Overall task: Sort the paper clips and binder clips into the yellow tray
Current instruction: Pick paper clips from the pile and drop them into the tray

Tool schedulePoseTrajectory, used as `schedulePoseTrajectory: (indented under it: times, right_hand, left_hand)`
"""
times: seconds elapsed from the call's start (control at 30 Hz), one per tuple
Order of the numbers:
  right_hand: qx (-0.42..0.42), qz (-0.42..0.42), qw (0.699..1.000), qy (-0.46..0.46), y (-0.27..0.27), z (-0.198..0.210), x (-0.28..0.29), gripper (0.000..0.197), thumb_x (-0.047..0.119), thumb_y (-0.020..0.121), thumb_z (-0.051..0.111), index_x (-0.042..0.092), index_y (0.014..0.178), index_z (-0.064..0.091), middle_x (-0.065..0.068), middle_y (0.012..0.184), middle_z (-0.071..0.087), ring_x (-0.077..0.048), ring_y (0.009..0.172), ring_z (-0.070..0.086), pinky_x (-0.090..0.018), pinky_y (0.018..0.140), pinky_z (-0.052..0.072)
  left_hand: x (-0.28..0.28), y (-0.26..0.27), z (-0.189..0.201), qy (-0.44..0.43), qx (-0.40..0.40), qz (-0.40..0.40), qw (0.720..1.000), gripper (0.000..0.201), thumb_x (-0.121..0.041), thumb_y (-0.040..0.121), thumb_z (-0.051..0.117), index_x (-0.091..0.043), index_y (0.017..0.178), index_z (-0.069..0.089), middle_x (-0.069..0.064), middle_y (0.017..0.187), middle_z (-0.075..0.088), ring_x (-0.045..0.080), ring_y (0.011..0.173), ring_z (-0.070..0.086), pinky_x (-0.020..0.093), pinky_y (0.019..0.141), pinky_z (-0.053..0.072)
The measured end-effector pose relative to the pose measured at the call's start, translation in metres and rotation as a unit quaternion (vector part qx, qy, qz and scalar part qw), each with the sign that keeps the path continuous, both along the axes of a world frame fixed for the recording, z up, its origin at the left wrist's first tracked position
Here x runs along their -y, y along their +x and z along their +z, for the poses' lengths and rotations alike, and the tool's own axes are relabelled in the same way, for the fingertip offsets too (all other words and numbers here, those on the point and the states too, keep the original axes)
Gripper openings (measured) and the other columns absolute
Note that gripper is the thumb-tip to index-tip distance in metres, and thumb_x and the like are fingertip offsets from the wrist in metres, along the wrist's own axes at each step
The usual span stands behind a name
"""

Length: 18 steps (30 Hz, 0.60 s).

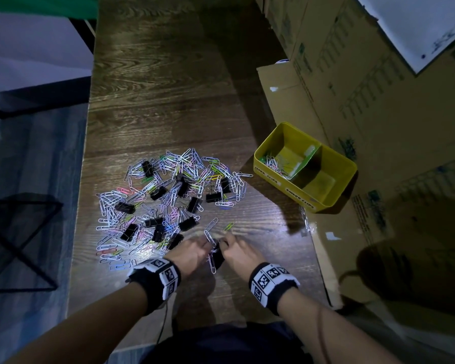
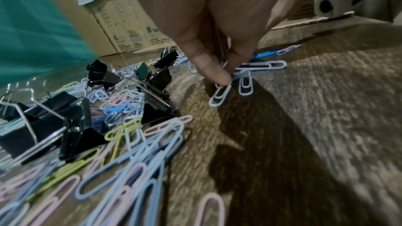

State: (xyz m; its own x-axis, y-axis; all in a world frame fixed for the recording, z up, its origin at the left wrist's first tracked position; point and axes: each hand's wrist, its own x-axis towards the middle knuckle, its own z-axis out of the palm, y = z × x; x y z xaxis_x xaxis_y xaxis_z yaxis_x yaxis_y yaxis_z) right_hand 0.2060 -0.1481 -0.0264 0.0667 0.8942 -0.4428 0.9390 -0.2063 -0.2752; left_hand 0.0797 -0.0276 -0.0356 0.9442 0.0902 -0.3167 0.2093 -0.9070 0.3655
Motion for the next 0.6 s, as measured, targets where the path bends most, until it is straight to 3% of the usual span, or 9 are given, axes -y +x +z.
schedulePoseTrajectory:
  times: [0.03, 0.1, 0.17, 0.3, 0.37, 0.43, 0.5, 0.6]
  right_hand:
    - [0.0, 0.002, 1.0, 0.001, 0.002, 0.001, -0.001, 0.034, -0.007, 0.09, 0.04, -0.007, 0.124, 0.044, -0.023, 0.125, 0.043, -0.042, 0.107, 0.054, -0.05, 0.087, 0.049]
    - [-0.001, 0.0, 1.0, 0.004, 0.006, 0.002, -0.003, 0.038, -0.007, 0.088, 0.047, -0.007, 0.125, 0.043, -0.024, 0.126, 0.044, -0.042, 0.11, 0.053, -0.048, 0.089, 0.048]
    - [-0.003, -0.006, 1.0, 0.009, 0.008, 0.002, -0.004, 0.038, -0.006, 0.087, 0.05, -0.006, 0.125, 0.046, -0.022, 0.123, 0.049, -0.039, 0.11, 0.054, -0.044, 0.087, 0.047]
    - [-0.041, -0.059, 0.997, 0.035, 0.014, -0.011, -0.006, 0.031, -0.004, 0.085, 0.051, -0.001, 0.115, 0.058, -0.019, 0.113, 0.059, -0.036, 0.102, 0.06, -0.041, 0.08, 0.049]
    - [-0.085, -0.138, 0.985, 0.067, 0.018, -0.012, -0.007, 0.024, 0.001, 0.086, 0.051, 0.003, 0.105, 0.064, -0.018, 0.101, 0.064, -0.035, 0.091, 0.064, -0.038, 0.074, 0.051]
    - [-0.126, -0.228, 0.959, 0.106, 0.021, -0.008, -0.008, 0.019, 0.009, 0.09, 0.053, 0.006, 0.101, 0.069, -0.015, 0.092, 0.067, -0.027, 0.079, 0.064, -0.03, 0.07, 0.051]
    - [-0.179, -0.325, 0.916, 0.151, 0.027, -0.002, -0.007, 0.02, 0.016, 0.089, 0.062, 0.008, 0.104, 0.072, -0.011, 0.088, 0.072, -0.02, 0.071, 0.065, -0.022, 0.069, 0.052]
    - [-0.297, -0.472, 0.804, 0.208, 0.038, 0.009, -0.006, 0.022, 0.015, 0.082, 0.072, 0.005, 0.102, 0.072, -0.005, 0.084, 0.074, -0.01, 0.067, 0.07, -0.027, 0.069, 0.059]
  left_hand:
    - [0.0, 0.002, 0.0, 0.012, 0.002, 0.006, 1.0, 0.028, -0.006, 0.065, 0.075, -0.01, 0.091, 0.066, 0.005, 0.09, 0.068, 0.021, 0.082, 0.068, 0.025, 0.07, 0.054]
    - [-0.001, 0.008, 0.0, -0.022, -0.031, 0.047, 0.998, 0.021, -0.005, 0.08, 0.062, -0.006, 0.101, 0.064, 0.01, 0.103, 0.065, 0.026, 0.098, 0.063, 0.03, 0.084, 0.05]
    - [-0.002, 0.013, 0.005, -0.051, -0.053, 0.079, 0.994, 0.019, -0.006, 0.088, 0.052, -0.003, 0.102, 0.064, 0.013, 0.104, 0.064, 0.026, 0.1, 0.06, 0.028, 0.085, 0.043]
    - [-0.014, 0.011, 0.012, -0.132, -0.029, 0.218, 0.967, 0.007, -0.009, 0.082, 0.064, -0.009, 0.084, 0.071, 0.002, 0.071, 0.064, 0.013, 0.06, 0.058, 0.02, 0.059, 0.039]
    - [-0.022, 0.01, 0.013, -0.229, -0.053, 0.323, 0.917, 0.005, -0.008, 0.082, 0.066, -0.005, 0.081, 0.07, -0.002, 0.059, 0.061, 0.007, 0.049, 0.057, 0.025, 0.055, 0.049]
    - [-0.03, 0.011, 0.019, -0.316, -0.069, 0.405, 0.855, 0.005, -0.006, 0.081, 0.068, -0.001, 0.079, 0.068, 0.0, 0.055, 0.065, 0.01, 0.048, 0.062, 0.027, 0.054, 0.055]
    - [-0.038, 0.017, 0.031, -0.368, -0.053, 0.427, 0.824, 0.01, -0.004, 0.08, 0.069, 0.006, 0.078, 0.066, 0.005, 0.055, 0.066, 0.013, 0.047, 0.061, 0.024, 0.052, 0.052]
    - [-0.05, 0.041, 0.055, -0.447, -0.007, 0.433, 0.783, 0.008, 0.003, 0.079, 0.066, 0.01, 0.081, 0.065, 0.017, 0.066, 0.065, 0.016, 0.048, 0.059, 0.027, 0.056, 0.054]
